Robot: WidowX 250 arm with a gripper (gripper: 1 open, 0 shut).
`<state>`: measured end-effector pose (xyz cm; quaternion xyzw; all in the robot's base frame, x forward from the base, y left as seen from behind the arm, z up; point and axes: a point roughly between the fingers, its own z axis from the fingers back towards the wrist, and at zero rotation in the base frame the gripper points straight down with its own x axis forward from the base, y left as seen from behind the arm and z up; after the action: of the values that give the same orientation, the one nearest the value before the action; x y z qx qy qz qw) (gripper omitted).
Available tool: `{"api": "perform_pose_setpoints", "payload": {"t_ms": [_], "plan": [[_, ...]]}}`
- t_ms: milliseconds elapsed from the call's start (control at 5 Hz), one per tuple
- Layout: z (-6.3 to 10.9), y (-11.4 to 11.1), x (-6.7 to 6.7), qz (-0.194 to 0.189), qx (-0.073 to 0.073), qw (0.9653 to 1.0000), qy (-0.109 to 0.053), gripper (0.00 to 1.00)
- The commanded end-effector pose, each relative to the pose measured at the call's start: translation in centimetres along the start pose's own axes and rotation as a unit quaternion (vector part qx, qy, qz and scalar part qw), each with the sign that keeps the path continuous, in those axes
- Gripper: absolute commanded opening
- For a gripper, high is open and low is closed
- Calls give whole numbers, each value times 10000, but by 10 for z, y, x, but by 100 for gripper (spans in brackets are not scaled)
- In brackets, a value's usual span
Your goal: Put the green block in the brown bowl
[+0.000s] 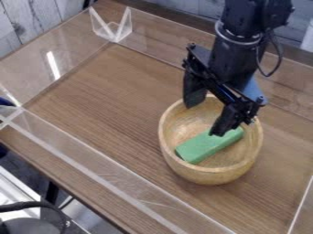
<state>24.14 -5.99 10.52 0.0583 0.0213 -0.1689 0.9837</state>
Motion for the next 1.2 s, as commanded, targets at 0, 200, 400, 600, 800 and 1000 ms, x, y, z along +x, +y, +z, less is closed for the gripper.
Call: {"api": "perform_pose_setpoints", "payload": {"t_ms": [0,200,400,600,800,1000], "plan": [[23,9,5,114,20,9992,-370,100],[26,16,3,205,31,9992,-350,100],[20,12,6,31,19,9990,-446,100],[16,10,8,-84,14,9987,-495,100],[19,15,9,-121,45,9982,-580,100],[24,20,9,-152,80,9976,-671,100]]}}
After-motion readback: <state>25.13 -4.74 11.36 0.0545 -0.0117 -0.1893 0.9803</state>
